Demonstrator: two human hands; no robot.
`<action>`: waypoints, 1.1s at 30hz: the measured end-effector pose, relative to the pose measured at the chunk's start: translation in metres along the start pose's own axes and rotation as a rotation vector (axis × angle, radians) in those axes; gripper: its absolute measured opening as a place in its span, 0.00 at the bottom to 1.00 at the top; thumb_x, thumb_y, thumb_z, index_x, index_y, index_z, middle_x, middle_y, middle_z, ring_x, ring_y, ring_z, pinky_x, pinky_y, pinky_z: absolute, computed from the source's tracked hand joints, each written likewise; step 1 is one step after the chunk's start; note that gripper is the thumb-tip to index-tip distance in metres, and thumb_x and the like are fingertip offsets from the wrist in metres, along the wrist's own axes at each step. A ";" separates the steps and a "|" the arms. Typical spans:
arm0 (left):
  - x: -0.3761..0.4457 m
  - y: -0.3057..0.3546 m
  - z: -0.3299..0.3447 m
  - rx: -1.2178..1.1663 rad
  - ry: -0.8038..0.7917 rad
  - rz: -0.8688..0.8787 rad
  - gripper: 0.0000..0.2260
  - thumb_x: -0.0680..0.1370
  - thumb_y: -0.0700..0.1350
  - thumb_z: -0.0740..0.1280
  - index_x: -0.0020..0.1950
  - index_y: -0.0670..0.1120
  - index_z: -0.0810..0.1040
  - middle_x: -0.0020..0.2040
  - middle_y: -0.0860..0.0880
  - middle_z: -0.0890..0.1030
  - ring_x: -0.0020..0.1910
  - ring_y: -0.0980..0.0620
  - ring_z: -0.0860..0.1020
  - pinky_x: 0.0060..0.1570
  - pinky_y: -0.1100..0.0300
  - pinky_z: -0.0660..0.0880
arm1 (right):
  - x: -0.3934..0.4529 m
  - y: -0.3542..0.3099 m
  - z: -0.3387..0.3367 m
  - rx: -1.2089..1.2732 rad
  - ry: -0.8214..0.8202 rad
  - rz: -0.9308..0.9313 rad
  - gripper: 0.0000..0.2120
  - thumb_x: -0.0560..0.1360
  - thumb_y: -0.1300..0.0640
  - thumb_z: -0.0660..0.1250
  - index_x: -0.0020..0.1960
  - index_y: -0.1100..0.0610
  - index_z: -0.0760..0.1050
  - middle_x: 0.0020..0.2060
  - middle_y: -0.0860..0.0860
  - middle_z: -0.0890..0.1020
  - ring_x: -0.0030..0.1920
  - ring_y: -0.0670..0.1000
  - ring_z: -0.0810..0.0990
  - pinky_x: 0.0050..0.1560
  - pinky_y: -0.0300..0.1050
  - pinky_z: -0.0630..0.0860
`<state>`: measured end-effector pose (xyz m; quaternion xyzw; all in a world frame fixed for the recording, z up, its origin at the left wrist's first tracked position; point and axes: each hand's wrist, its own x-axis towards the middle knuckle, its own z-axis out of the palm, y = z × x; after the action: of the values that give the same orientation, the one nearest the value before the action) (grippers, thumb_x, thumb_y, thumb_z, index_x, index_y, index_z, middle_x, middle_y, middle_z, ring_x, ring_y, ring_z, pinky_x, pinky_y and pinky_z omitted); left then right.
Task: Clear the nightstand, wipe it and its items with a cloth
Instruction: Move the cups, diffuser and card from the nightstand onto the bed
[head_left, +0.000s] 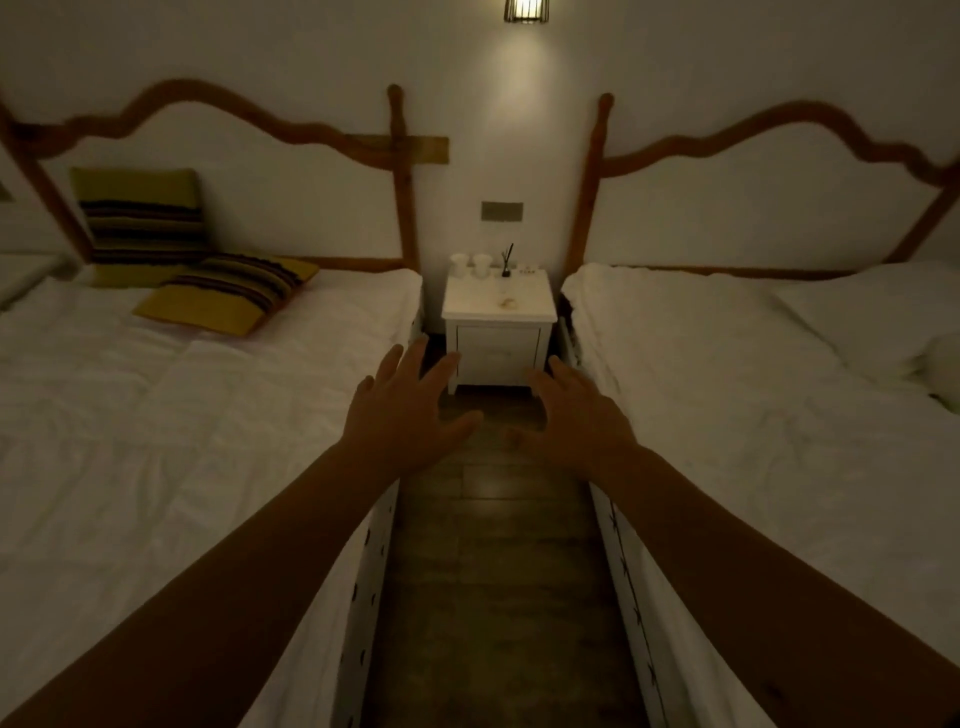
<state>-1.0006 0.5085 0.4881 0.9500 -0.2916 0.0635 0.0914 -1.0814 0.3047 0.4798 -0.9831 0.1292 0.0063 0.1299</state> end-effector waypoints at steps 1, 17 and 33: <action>0.018 -0.010 0.001 -0.001 -0.015 0.018 0.40 0.71 0.74 0.54 0.77 0.58 0.49 0.80 0.47 0.48 0.77 0.42 0.49 0.70 0.39 0.57 | 0.019 -0.003 0.000 0.008 0.001 0.013 0.46 0.67 0.26 0.61 0.77 0.44 0.48 0.78 0.50 0.47 0.77 0.57 0.48 0.72 0.63 0.56; 0.270 -0.054 0.070 -0.005 -0.104 0.021 0.40 0.71 0.74 0.55 0.77 0.58 0.47 0.79 0.47 0.49 0.77 0.41 0.52 0.69 0.39 0.60 | 0.281 0.057 0.012 0.058 -0.102 0.070 0.46 0.68 0.33 0.67 0.76 0.43 0.45 0.78 0.50 0.47 0.76 0.59 0.49 0.70 0.65 0.58; 0.555 -0.098 0.151 -0.100 -0.185 -0.052 0.39 0.72 0.71 0.59 0.77 0.58 0.49 0.79 0.46 0.53 0.76 0.41 0.55 0.69 0.39 0.63 | 0.577 0.105 -0.009 -0.015 -0.137 -0.028 0.41 0.72 0.37 0.66 0.77 0.46 0.49 0.77 0.52 0.54 0.74 0.56 0.57 0.69 0.61 0.62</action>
<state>-0.4789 0.2552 0.4236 0.9534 -0.2766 -0.0416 0.1133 -0.5512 0.0586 0.4356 -0.9830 0.1063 0.0727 0.1312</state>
